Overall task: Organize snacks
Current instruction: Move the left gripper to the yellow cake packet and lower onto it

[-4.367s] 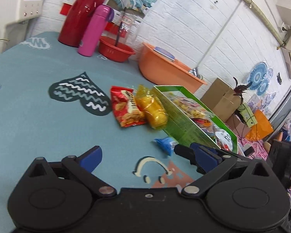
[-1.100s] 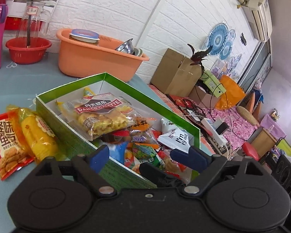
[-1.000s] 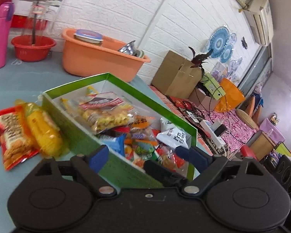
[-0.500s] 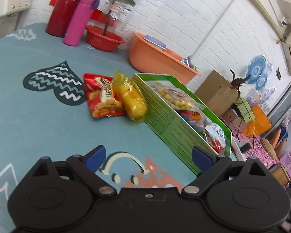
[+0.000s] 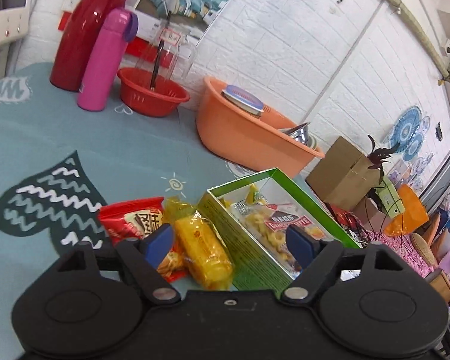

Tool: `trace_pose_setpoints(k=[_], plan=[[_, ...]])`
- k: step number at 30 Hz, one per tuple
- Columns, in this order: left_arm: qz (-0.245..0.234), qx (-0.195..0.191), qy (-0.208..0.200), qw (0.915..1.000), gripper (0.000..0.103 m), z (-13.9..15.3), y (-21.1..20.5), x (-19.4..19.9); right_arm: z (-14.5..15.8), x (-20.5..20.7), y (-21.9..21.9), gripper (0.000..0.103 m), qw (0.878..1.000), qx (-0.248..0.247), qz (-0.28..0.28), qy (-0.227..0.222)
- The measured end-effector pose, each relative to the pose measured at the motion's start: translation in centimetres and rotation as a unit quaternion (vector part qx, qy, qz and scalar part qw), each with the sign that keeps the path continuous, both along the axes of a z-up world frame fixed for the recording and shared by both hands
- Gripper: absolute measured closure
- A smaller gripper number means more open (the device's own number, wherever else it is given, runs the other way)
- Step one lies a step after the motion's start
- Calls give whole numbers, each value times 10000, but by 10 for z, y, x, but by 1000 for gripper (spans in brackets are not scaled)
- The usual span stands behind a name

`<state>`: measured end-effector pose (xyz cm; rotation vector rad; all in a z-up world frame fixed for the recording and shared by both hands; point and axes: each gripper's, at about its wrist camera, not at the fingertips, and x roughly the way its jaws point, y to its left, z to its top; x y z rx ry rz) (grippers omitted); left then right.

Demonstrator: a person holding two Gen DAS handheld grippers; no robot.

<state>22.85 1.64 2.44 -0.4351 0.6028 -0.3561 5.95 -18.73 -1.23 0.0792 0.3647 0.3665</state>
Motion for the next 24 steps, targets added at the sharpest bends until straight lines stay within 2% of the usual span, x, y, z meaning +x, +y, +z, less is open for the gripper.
trace_pose_setpoints(k=[5, 6, 9, 10, 13, 15, 24], plan=[[213, -163, 286, 9992, 10, -24, 0, 26, -6, 5, -4, 0, 9999, 34, -36, 120], [224, -186, 344, 9990, 15, -27, 0, 29, -8, 7, -5, 0, 9999, 41, -43, 146], [226, -33, 382, 9990, 55, -33, -2, 32, -12, 10, -6, 0, 9997, 69, -37, 243], [196, 55, 406, 9990, 81, -33, -2, 31, -13, 10, -5, 0, 9996, 79, -39, 266], [45, -211, 665, 9976, 81, -38, 6, 25, -15, 11, -4, 0, 9995, 106, 1, 299], [-87, -249, 703, 9972, 81, -39, 7, 15, -15, 11, -2, 0, 9994, 117, 13, 316], [-819, -369, 929, 9916, 81, -48, 5, -81, -16, 0, 3, 0, 9991, 105, 195, 354]])
